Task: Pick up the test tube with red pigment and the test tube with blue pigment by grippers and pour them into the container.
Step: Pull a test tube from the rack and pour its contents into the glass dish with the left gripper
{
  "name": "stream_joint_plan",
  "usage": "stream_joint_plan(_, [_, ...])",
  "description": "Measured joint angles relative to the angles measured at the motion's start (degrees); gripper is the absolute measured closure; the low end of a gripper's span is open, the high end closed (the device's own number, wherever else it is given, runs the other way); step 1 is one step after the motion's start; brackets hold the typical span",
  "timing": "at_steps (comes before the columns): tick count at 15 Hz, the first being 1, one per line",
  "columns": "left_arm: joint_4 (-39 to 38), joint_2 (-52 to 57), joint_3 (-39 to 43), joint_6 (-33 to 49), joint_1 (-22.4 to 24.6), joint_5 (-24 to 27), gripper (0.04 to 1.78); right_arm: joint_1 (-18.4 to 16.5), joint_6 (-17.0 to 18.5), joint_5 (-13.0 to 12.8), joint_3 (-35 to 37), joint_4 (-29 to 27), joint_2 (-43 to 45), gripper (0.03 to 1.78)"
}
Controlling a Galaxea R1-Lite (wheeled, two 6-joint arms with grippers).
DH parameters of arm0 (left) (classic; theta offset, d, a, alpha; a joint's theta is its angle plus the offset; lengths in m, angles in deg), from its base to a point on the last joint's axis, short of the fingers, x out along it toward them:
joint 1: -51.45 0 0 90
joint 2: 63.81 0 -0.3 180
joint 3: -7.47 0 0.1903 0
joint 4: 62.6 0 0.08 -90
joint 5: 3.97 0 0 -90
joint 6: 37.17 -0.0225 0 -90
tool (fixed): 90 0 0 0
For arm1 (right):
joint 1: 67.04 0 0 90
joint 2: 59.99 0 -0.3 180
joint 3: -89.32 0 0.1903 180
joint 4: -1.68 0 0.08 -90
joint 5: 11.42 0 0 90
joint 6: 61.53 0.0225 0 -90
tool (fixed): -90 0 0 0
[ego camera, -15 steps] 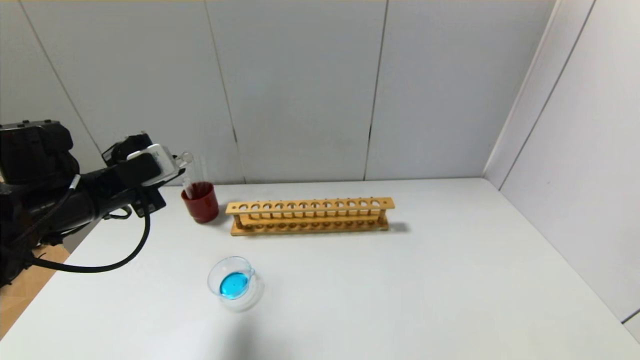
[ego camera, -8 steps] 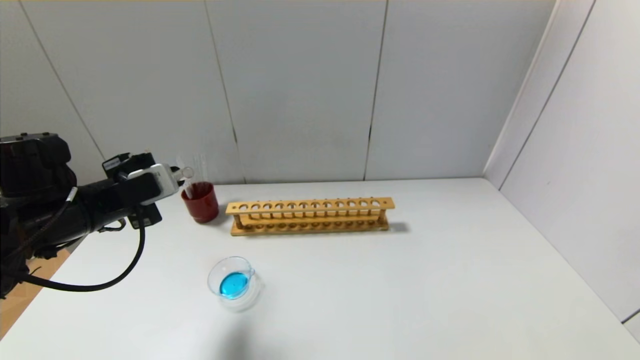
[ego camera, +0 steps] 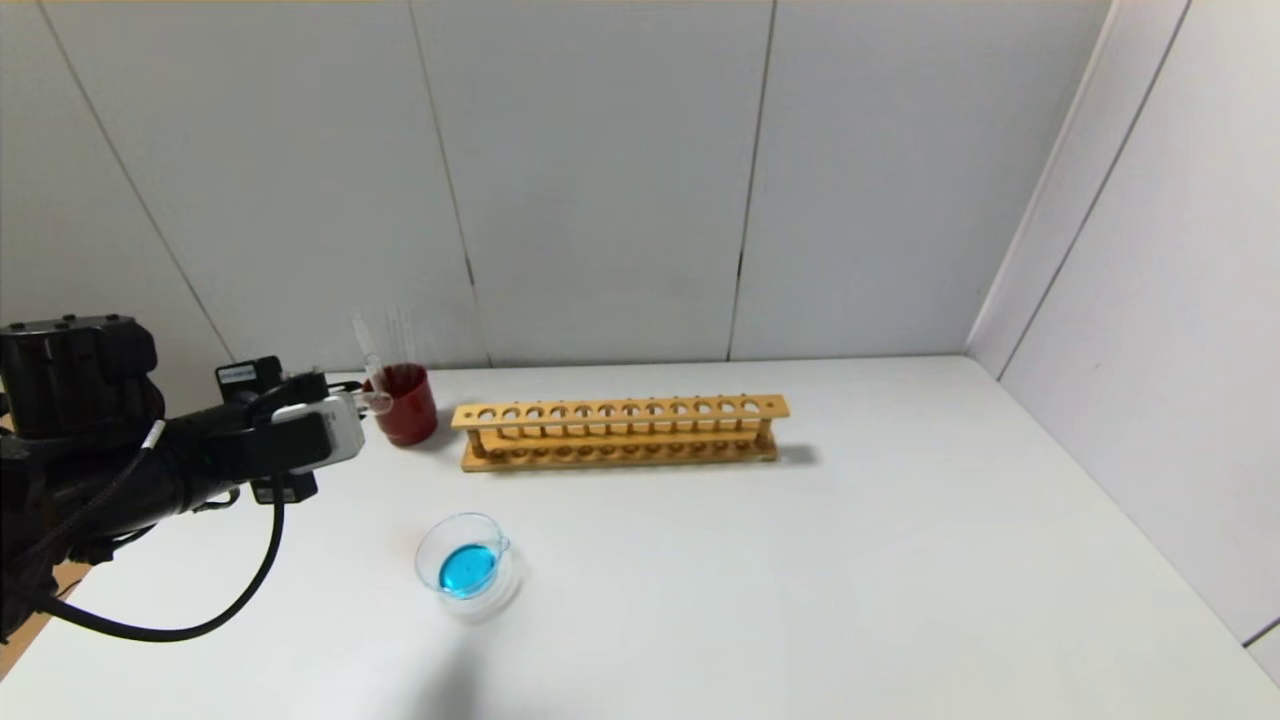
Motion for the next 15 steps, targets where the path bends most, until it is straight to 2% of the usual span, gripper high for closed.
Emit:
stream_joint_plan(6, [-0.96, -0.71, 1.23, -6.0, 3.23, 0.28, 1.52, 0.0, 0.0, -0.01, 0.0, 0.0, 0.0, 0.06])
stream_joint_plan(12, [-8.05, -4.22, 1.34, -7.69, 3.56, 1.85, 1.52, 0.0, 0.0, -0.04, 0.0, -0.01, 0.0, 0.06])
stream_joint_plan(15, [-8.57, -5.57, 1.54, -8.62, 3.56, 2.93, 1.52, 0.0, 0.0, -0.04, 0.0, 0.0, 0.0, 0.06])
